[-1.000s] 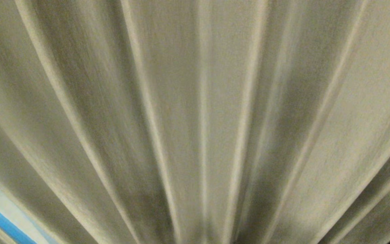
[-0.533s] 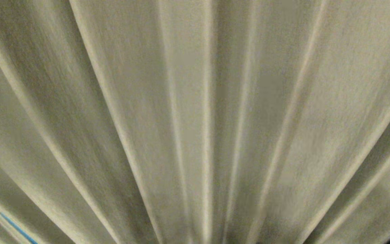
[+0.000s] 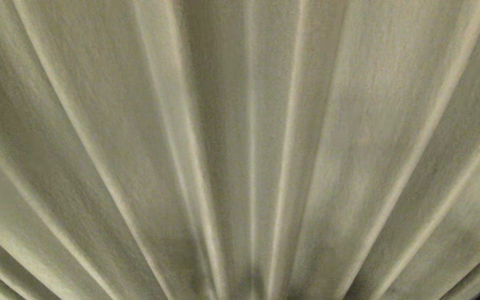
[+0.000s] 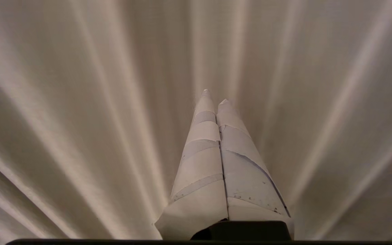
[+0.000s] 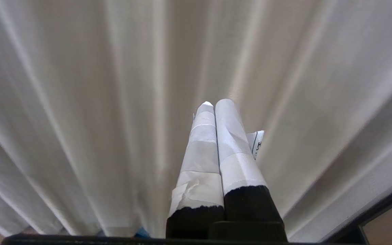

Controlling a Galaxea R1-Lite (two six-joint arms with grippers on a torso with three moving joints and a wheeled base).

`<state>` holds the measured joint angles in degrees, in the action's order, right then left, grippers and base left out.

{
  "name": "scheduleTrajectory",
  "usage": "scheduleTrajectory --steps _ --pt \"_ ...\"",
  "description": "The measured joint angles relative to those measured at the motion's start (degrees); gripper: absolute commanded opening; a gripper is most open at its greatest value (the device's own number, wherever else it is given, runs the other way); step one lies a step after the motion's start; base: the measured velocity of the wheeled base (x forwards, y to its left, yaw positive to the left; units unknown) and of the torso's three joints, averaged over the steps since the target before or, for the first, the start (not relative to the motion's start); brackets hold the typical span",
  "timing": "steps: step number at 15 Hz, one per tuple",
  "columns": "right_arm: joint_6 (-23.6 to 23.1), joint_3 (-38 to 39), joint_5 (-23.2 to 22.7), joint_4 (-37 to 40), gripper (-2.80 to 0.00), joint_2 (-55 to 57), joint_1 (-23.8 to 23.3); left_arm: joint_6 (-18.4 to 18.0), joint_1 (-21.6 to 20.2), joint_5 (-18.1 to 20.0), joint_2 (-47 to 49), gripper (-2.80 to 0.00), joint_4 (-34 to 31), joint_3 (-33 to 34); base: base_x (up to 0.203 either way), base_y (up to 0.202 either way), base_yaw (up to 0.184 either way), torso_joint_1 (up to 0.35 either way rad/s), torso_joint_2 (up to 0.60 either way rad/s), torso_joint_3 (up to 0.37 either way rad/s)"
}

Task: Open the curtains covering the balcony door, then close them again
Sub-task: Close the outer curtains on both sides

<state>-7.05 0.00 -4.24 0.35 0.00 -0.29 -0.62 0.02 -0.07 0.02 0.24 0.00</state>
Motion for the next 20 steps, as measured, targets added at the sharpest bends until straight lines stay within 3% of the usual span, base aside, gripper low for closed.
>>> scheduleTrajectory --steps 10,17,20 --pt "0.0 0.0 -0.03 0.0 -2.8 0.0 0.02 0.0 0.0 0.0 0.0 -2.8 -0.02 -0.02 0.0 0.0 0.0 0.0 0.0 0.0" --pt "0.0 0.0 -0.03 0.0 -2.8 -0.02 0.0 0.29 0.02 0.0 0.0 -2.8 -0.03 0.0 -0.157 0.0 -0.001 0.002 0.0 0.0" --pt "-0.02 0.0 -0.03 0.0 -2.8 -0.01 0.05 0.33 0.02 0.02 0.0 -2.8 -0.02 0.0 0.0 0.0 0.0 0.008 0.0 -0.001"
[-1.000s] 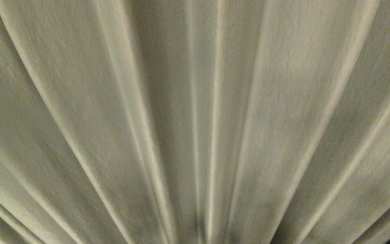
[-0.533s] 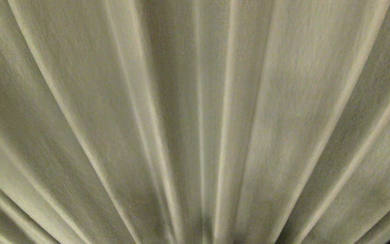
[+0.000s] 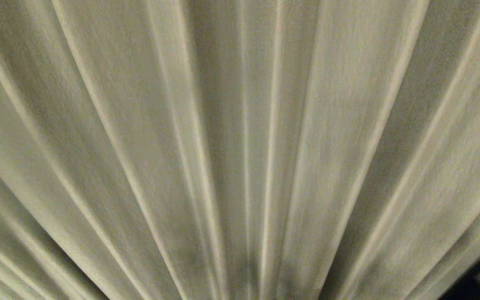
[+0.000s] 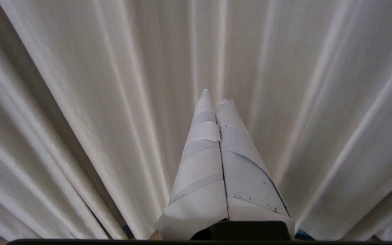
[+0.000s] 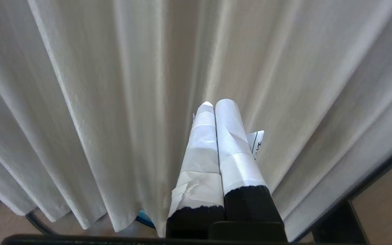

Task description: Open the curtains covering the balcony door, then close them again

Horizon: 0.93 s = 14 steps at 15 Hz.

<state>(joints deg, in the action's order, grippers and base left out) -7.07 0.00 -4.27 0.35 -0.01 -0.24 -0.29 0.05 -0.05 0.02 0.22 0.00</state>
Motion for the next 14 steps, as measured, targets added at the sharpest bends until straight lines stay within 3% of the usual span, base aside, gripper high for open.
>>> scheduleTrajectory --steps 10,14 --pt "0.0 0.0 -0.01 -0.02 -2.8 -0.02 -0.05 0.48 0.0 -0.19 0.0 -2.8 0.0 0.0 0.0 0.0 0.0 0.0 0.0 0.0" --pt "0.0 0.0 0.0 -0.01 -2.8 -0.01 -0.08 0.81 0.06 -0.21 0.0 -2.8 0.01 0.0 0.002 0.159 -0.001 0.002 0.0 0.0"
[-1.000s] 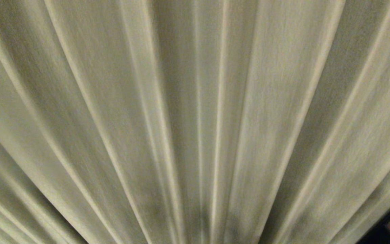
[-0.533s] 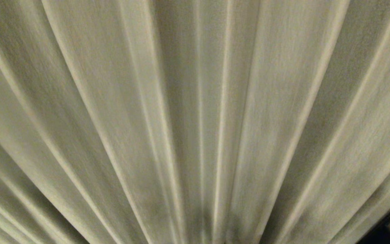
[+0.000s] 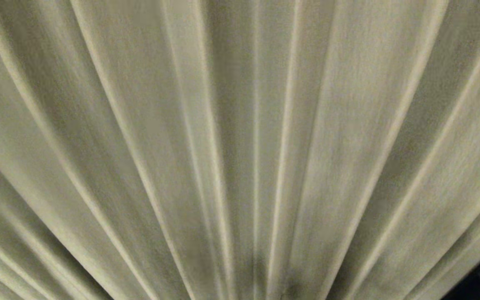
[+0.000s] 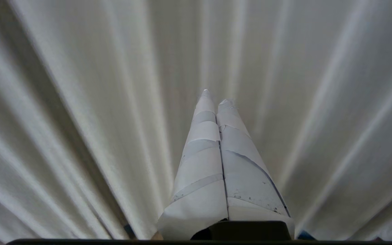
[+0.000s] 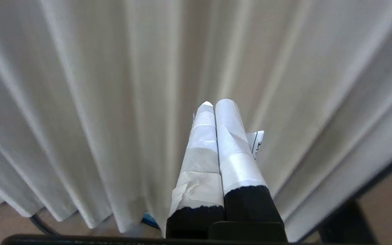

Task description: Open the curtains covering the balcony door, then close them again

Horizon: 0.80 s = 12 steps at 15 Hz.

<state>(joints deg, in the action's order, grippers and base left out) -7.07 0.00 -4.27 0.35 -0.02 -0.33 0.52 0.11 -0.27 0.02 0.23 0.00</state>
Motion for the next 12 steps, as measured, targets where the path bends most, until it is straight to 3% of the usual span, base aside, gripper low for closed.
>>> scheduleTrajectory --steps 12 --pt "0.02 0.0 0.0 0.01 -2.8 0.0 0.03 0.75 -0.04 -0.17 0.0 -2.8 0.02 0.0 0.0 0.185 -0.001 0.002 0.0 0.002"
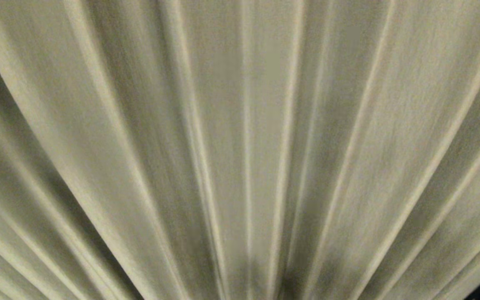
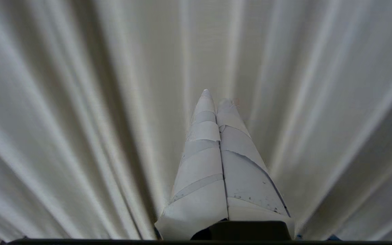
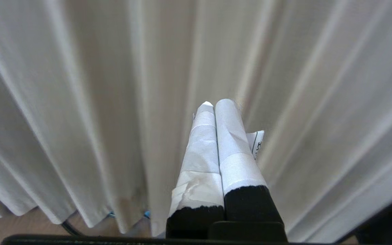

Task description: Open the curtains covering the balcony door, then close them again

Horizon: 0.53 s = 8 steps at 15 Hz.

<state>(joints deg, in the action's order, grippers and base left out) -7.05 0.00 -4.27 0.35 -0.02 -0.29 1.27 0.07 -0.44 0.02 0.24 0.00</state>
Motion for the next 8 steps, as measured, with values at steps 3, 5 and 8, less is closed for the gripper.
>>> scheduleTrajectory --steps 3,5,8 --pt "0.0 0.0 0.03 -0.02 -2.8 0.0 0.0 0.04 0.0 0.02 0.0 -2.8 0.0 0.0 0.0 0.188 -0.002 0.002 0.0 0.001" --pt "0.0 0.0 0.03 -0.09 -2.8 0.0 0.0 0.0 -0.05 -0.05 0.0 -2.8 0.0 0.0 0.0 0.192 -0.002 0.004 0.0 0.0" --pt "0.0 0.0 0.0 0.0 -2.8 0.0 0.0 -0.02 -0.05 -0.09 0.0 -2.8 -0.01 0.0 0.0 0.192 0.0 0.002 0.0 0.005"
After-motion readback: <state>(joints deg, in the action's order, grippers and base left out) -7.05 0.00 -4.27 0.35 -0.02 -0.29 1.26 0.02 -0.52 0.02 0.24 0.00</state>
